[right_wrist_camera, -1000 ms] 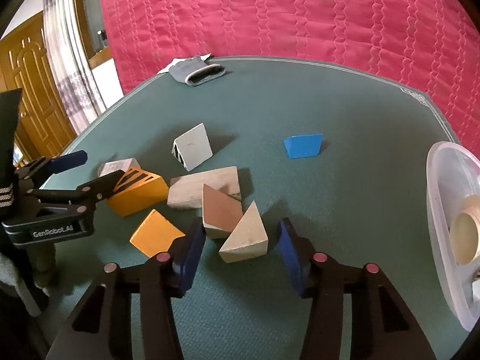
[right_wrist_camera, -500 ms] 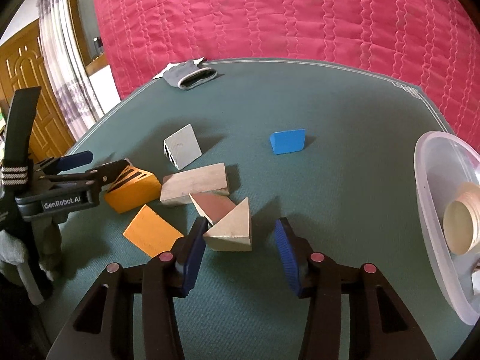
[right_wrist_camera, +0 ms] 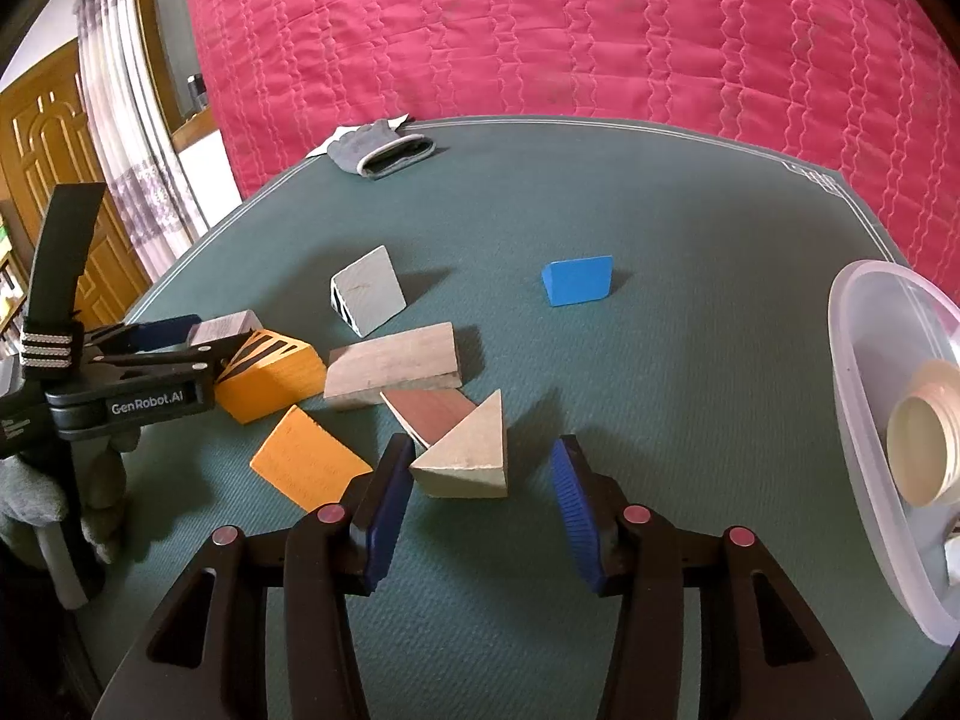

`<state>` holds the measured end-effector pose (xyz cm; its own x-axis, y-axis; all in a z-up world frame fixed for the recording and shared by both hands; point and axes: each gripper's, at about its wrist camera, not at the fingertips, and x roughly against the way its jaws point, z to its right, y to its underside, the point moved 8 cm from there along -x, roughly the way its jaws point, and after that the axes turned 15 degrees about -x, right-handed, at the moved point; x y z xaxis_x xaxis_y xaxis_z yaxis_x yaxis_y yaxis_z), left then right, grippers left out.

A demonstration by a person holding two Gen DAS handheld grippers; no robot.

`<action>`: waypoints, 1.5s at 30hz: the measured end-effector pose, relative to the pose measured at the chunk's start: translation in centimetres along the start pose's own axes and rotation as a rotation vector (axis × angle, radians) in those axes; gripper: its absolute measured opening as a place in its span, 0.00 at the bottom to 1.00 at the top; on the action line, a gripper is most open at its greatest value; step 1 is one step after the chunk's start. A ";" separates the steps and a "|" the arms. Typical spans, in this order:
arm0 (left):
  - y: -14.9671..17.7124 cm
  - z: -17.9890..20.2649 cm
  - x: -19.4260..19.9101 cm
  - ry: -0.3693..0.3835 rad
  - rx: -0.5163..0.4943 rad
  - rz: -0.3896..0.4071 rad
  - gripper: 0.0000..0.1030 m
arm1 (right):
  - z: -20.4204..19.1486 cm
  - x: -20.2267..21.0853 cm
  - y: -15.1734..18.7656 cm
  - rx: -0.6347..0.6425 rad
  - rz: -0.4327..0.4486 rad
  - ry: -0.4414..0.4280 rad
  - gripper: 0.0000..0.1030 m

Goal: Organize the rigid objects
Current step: 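Grasp white charger with left tool while right tool grasps beige wooden triangle, then carry beige triangle into clear bowl and release with right tool while left tool carries charger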

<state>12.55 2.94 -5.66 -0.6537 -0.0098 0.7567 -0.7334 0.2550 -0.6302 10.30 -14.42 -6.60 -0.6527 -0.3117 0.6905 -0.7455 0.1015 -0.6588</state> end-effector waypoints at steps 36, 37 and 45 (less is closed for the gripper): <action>-2.6 4.2 5.2 0.055 -0.074 0.140 0.62 | 5.4 6.9 -1.8 -0.152 0.160 0.007 0.29; -2.8 4.6 5.4 0.059 -0.081 0.145 0.62 | 5.9 7.3 -1.9 -0.161 0.169 0.014 0.29; -4.2 7.7 6.6 0.094 -0.128 0.174 0.62 | 11.5 10.6 -2.4 -0.254 0.248 0.103 0.29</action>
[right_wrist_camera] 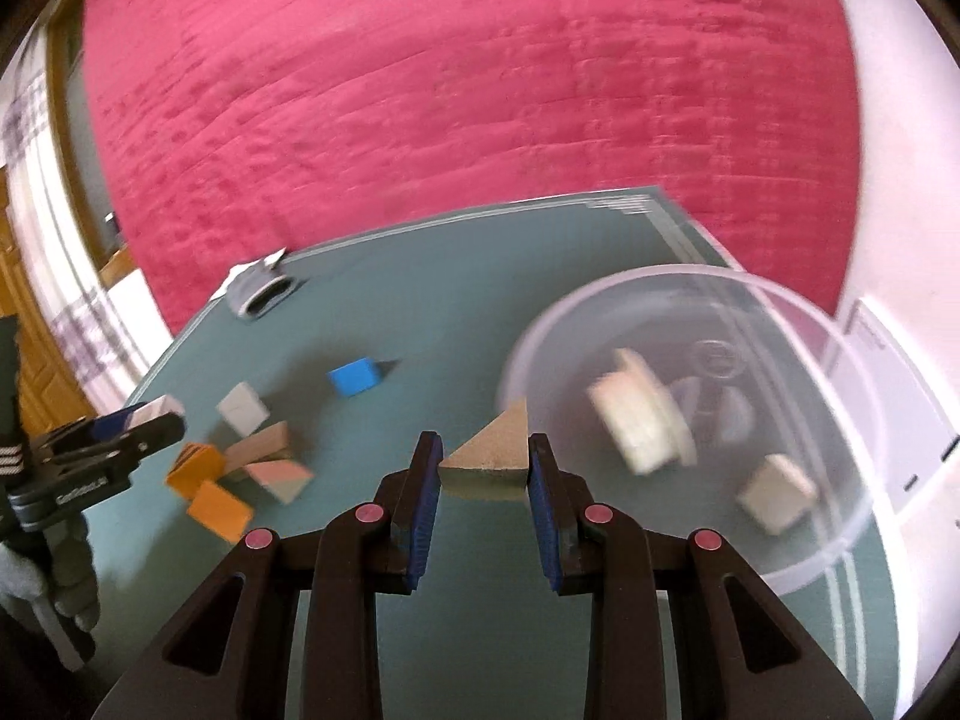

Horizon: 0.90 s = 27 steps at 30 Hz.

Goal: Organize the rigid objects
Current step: 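Carry beige triangle into clear bowl and release with right tool while left tool carries charger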

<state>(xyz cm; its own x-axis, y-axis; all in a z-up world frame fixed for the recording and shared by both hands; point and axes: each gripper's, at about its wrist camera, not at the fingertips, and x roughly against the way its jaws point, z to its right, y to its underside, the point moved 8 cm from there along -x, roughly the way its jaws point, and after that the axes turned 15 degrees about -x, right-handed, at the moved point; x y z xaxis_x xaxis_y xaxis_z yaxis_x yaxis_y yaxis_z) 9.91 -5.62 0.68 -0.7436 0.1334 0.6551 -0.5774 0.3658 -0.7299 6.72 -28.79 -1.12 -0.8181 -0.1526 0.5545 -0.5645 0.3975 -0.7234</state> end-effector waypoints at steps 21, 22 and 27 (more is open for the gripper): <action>-3.3 6.6 -0.4 0.090 -0.097 0.027 0.62 | 8.0 1.4 -2.0 -0.143 0.102 0.163 0.36; -3.5 6.9 -0.5 0.096 -0.103 0.029 0.62 | 8.2 1.5 -2.1 -0.151 0.107 0.165 0.38; -4.4 8.9 -0.5 0.133 -0.134 0.040 0.62 | 8.0 1.4 -2.0 -0.141 0.104 0.160 0.45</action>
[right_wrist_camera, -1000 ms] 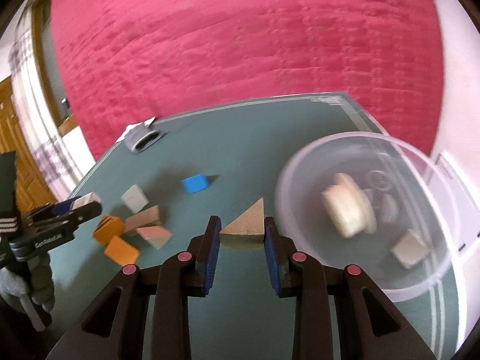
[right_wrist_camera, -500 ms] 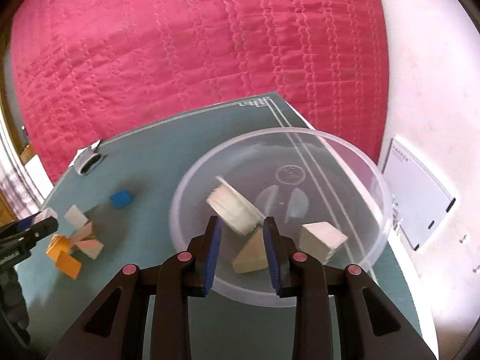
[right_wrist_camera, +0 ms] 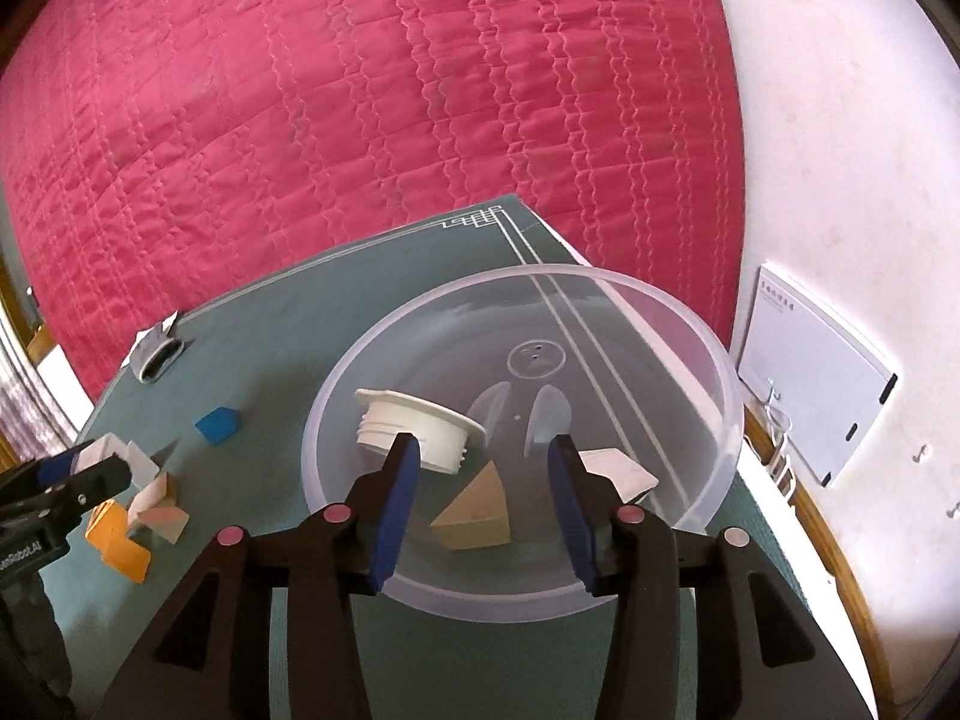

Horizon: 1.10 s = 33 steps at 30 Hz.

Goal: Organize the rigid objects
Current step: 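Carry beige triangle into clear bowl and release with right tool while left tool carries charger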

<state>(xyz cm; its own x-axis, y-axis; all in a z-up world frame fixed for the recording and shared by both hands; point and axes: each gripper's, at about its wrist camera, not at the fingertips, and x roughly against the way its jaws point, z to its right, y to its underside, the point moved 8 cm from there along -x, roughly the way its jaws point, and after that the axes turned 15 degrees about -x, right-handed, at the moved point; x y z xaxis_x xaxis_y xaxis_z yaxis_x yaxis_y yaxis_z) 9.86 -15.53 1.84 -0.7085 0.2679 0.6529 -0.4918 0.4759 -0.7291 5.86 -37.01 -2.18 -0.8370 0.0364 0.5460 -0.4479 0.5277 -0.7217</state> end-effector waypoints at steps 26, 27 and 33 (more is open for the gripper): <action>-4.9 9.7 -3.3 0.201 -0.140 0.032 0.62 | 4.1 1.6 -2.8 -0.173 0.136 0.054 0.46; -5.0 10.1 -3.5 0.210 -0.146 0.031 0.62 | 4.4 1.7 -2.9 -0.184 0.141 0.059 0.46; -5.7 12.2 -4.6 0.248 -0.172 0.024 0.62 | 4.6 1.6 -3.1 -0.198 0.149 0.063 0.47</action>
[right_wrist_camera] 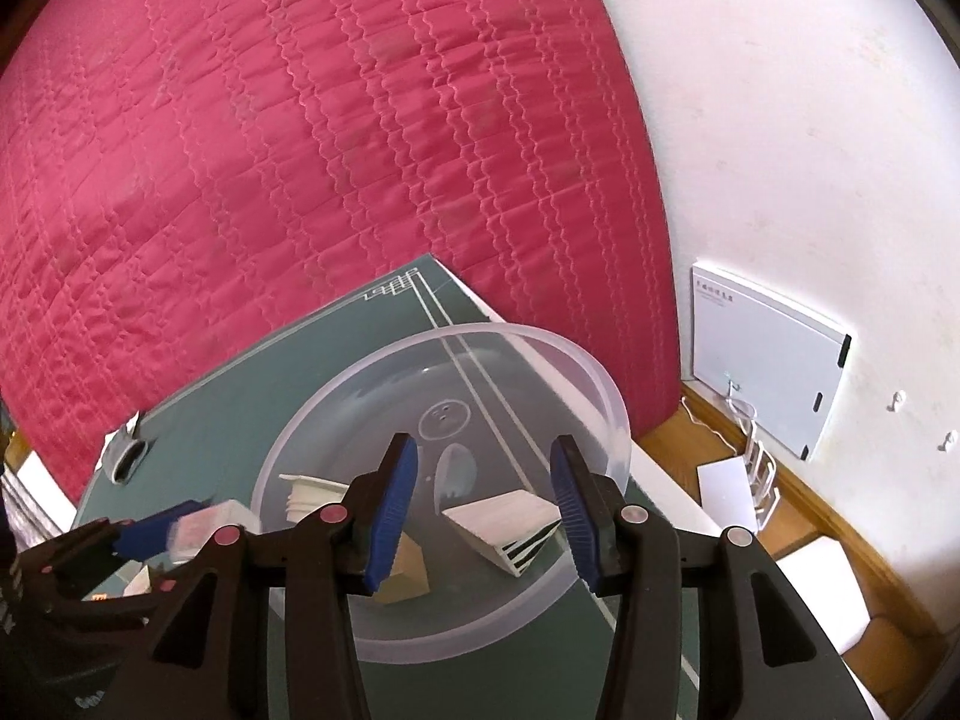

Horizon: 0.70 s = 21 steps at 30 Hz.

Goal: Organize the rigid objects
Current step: 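Carry beige triangle into clear bowl and release with right tool while left tool carries charger, then lower white charger into clear bowl and open left tool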

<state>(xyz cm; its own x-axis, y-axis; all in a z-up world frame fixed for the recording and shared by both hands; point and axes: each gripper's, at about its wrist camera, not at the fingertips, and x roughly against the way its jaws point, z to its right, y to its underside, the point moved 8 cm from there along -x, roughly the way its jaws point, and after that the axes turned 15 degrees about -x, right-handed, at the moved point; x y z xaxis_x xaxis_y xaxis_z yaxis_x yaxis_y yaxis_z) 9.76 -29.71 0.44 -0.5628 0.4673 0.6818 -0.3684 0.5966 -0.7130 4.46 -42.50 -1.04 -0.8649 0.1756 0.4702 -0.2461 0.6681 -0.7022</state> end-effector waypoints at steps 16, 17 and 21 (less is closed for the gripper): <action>-2.1 -0.8 -3.7 -0.012 0.000 0.009 0.62 | 0.4 -0.1 0.0 -0.018 0.001 -0.006 0.47; -2.3 -1.0 -3.9 -0.014 0.001 0.009 0.62 | 0.4 -0.1 0.0 -0.018 0.001 -0.007 0.47; -2.9 -1.9 -4.5 -0.036 0.009 0.029 0.71 | 0.4 0.0 0.1 -0.017 0.002 -0.007 0.47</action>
<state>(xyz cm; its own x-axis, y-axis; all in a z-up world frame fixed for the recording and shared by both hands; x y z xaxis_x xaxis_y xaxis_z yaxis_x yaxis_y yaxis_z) 14.75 -32.35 -0.22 -0.5998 0.4604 0.6544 -0.3577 0.5773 -0.7340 4.31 -42.71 -1.30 -0.8685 0.1718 0.4650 -0.2371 0.6797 -0.6941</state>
